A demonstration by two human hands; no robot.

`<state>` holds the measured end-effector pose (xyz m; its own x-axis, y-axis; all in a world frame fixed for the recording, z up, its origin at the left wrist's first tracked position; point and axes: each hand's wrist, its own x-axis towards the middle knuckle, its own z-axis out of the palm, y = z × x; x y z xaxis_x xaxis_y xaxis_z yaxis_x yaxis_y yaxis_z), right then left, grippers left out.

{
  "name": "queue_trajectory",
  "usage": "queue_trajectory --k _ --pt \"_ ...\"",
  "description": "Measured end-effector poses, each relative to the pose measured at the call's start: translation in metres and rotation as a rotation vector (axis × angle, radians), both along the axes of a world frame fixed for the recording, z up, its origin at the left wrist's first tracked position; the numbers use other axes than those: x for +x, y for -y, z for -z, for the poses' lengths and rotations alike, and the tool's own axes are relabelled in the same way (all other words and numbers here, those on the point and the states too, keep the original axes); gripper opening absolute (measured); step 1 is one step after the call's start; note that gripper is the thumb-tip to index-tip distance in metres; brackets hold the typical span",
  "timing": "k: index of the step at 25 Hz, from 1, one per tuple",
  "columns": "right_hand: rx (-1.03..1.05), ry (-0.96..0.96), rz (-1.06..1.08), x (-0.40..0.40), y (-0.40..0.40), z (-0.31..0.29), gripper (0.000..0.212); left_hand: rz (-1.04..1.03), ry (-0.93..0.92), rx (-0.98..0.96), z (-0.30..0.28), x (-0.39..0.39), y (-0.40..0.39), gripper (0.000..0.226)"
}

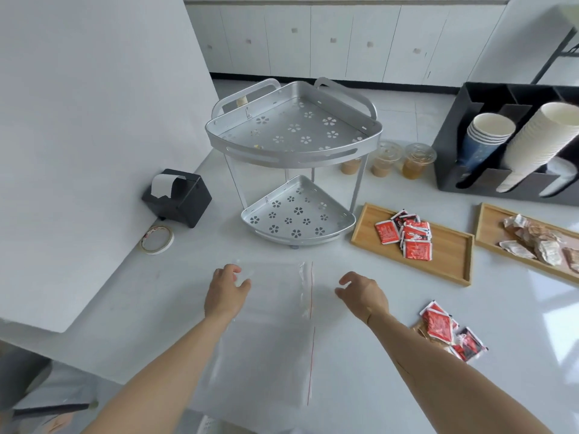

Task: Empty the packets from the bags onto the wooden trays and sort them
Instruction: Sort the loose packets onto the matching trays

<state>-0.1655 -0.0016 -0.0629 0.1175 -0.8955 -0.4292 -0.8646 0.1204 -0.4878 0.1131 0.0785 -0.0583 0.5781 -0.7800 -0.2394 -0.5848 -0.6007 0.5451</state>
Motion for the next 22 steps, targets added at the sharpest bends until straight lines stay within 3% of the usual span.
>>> queue_trajectory --k 5,13,22 --pt "-0.122 -0.160 -0.070 -0.093 -0.010 -0.016 0.023 0.375 0.011 0.034 -0.011 -0.075 0.013 0.021" --pt "-0.109 -0.352 0.017 -0.242 -0.043 -0.027 0.029 0.825 0.020 0.315 -0.007 -0.208 0.041 0.031" --pt "-0.018 -0.459 -0.282 -0.303 -0.040 -0.029 0.049 0.885 0.115 0.395 -0.019 -0.323 0.082 0.047"
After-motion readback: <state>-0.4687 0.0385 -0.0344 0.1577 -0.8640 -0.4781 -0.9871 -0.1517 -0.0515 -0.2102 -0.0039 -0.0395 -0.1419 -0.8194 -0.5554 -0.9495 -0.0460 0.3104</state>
